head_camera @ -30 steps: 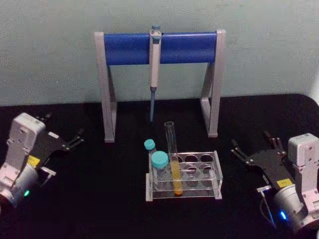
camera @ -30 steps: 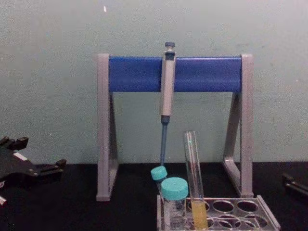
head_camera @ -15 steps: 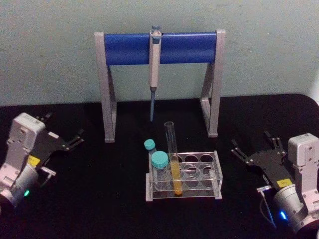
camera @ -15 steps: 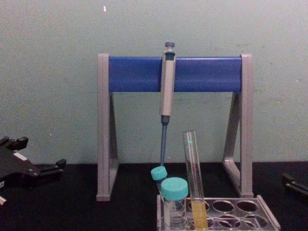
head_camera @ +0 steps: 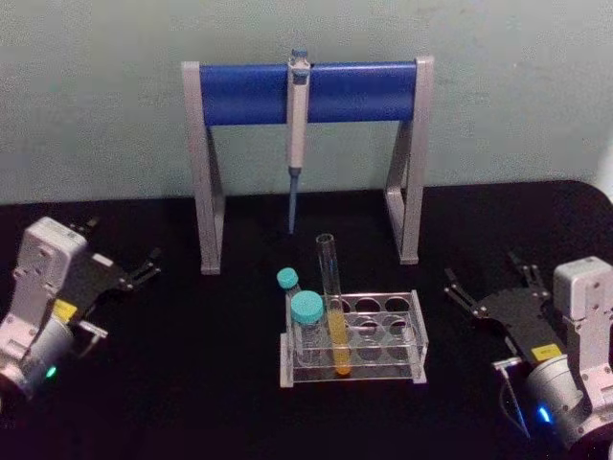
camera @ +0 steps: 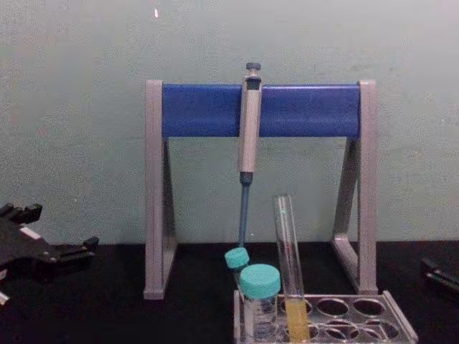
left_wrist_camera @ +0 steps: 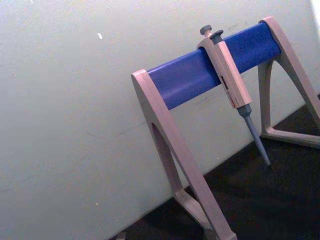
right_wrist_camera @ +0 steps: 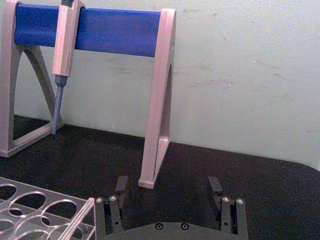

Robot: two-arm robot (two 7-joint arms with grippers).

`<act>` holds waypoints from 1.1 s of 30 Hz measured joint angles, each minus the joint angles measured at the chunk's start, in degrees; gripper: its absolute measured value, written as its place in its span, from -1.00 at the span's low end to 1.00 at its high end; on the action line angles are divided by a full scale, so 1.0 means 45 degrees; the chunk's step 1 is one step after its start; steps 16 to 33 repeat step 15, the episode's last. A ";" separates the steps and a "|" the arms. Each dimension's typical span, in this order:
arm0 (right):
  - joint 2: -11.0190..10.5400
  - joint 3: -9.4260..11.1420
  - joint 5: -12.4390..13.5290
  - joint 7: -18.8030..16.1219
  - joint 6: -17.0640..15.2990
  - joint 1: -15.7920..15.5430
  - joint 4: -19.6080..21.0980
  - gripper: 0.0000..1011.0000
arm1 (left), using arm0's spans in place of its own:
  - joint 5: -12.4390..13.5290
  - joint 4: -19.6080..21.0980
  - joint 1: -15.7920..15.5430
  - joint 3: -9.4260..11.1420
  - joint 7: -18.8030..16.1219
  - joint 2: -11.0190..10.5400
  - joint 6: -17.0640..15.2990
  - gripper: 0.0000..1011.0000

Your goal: Pick up the test tube from the test tube rack, shake it, then place it back into the test tube rack.

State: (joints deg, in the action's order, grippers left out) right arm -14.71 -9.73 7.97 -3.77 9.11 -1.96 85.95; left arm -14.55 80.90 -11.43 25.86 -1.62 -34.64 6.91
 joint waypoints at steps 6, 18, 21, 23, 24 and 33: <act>0.0000 0.0001 0.0000 0.0000 0.0001 0.0000 0.0000 0.98 | 0.0000 0.0000 0.0000 0.0000 0.0000 0.0000 0.0000 0.98; 0.0000 0.0001 0.0000 0.0000 0.0001 0.0000 0.0000 0.98 | 0.0000 0.0000 0.0000 0.0000 0.0000 0.0000 0.0000 0.98; 0.0000 0.0001 0.0000 0.0000 0.0001 0.0000 0.0000 0.98 | 0.0000 0.0000 0.0000 0.0000 0.0000 0.0000 0.0000 0.98; 0.0000 0.0001 0.0000 0.0000 0.0001 0.0000 0.0000 0.98 | 0.0000 0.0000 0.0000 0.0000 0.0000 0.0000 0.0000 0.98; 0.0000 0.0001 0.0000 0.0000 0.0001 0.0000 0.0000 0.98 | 0.0000 0.0000 0.0000 0.0000 0.0000 0.0000 0.0000 0.98; 0.0000 0.0001 0.0000 0.0000 0.0001 0.0000 0.0000 0.98 | 0.0000 0.0000 0.0000 0.0000 0.0000 0.0000 0.0000 0.98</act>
